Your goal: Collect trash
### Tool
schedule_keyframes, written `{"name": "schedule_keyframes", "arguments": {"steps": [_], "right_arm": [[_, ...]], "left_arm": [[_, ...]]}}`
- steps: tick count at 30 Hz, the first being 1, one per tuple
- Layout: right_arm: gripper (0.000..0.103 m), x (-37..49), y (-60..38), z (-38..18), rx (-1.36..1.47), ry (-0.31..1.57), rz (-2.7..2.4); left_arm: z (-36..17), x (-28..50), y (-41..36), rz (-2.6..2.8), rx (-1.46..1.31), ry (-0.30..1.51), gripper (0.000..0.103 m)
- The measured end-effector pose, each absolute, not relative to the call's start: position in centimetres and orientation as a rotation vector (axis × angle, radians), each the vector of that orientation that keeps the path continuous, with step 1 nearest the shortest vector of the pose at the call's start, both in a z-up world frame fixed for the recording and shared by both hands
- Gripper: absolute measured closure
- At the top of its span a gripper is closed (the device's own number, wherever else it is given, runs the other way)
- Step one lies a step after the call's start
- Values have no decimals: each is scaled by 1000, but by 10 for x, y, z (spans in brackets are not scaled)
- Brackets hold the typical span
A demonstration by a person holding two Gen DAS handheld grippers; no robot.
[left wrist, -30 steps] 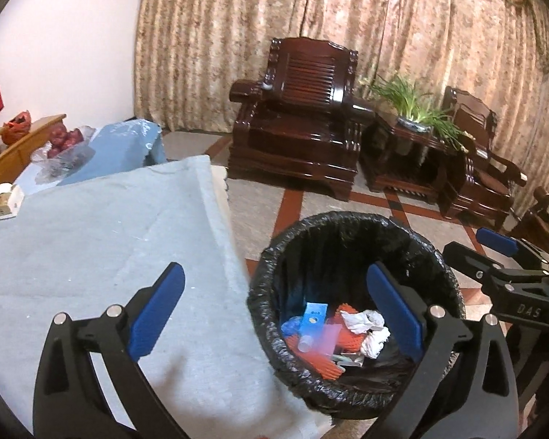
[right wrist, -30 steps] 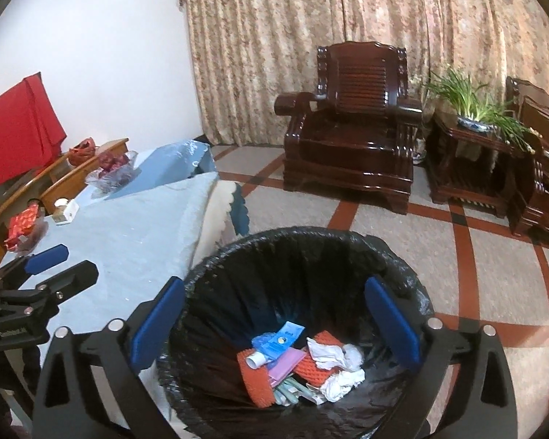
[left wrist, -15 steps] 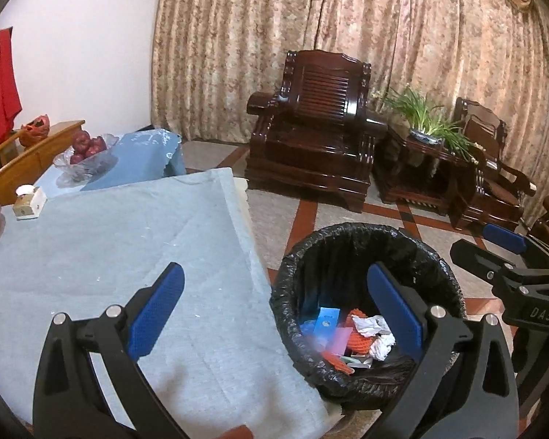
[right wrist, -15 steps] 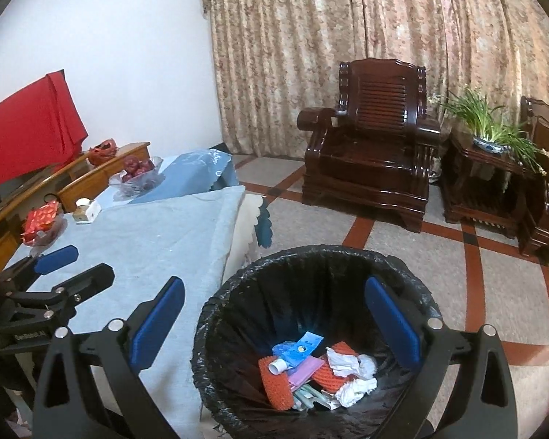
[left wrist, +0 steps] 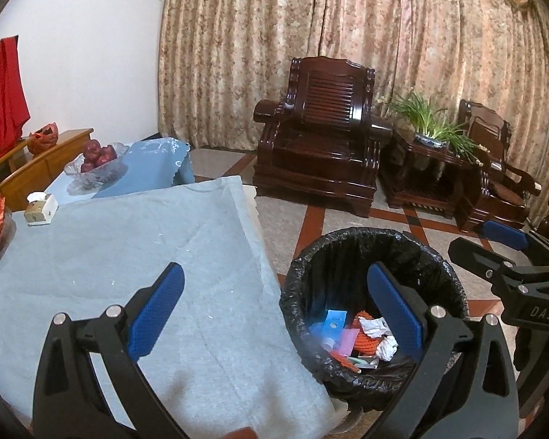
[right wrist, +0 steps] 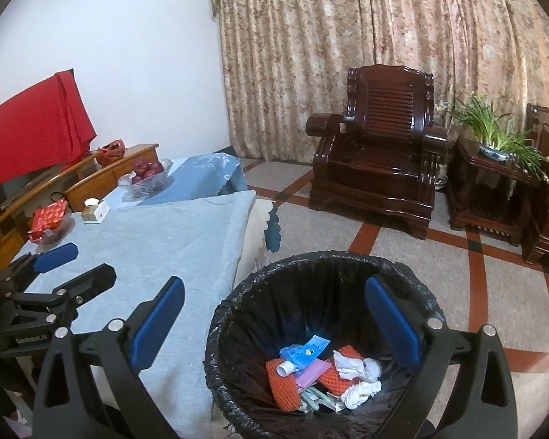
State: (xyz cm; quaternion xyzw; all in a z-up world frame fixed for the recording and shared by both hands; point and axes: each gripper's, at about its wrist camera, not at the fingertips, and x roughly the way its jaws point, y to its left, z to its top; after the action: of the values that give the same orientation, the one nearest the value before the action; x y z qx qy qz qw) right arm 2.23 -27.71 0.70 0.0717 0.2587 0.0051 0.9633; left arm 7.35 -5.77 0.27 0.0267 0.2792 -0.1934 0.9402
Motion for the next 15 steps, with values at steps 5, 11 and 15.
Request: {"name": "schedule_keyframes", "arguments": {"steps": [5,11,15], "right_arm": [[6,22,-275,7,145,520,12],[6,21,-272,10,140,517,15],[6,21,-271,10,140,516,14]], "left_arm": [[6,71,-56,-393,58,563,6],[7,71,-54,-392,57,562,6],[6,71,-55,-393,58,562,6]]}}
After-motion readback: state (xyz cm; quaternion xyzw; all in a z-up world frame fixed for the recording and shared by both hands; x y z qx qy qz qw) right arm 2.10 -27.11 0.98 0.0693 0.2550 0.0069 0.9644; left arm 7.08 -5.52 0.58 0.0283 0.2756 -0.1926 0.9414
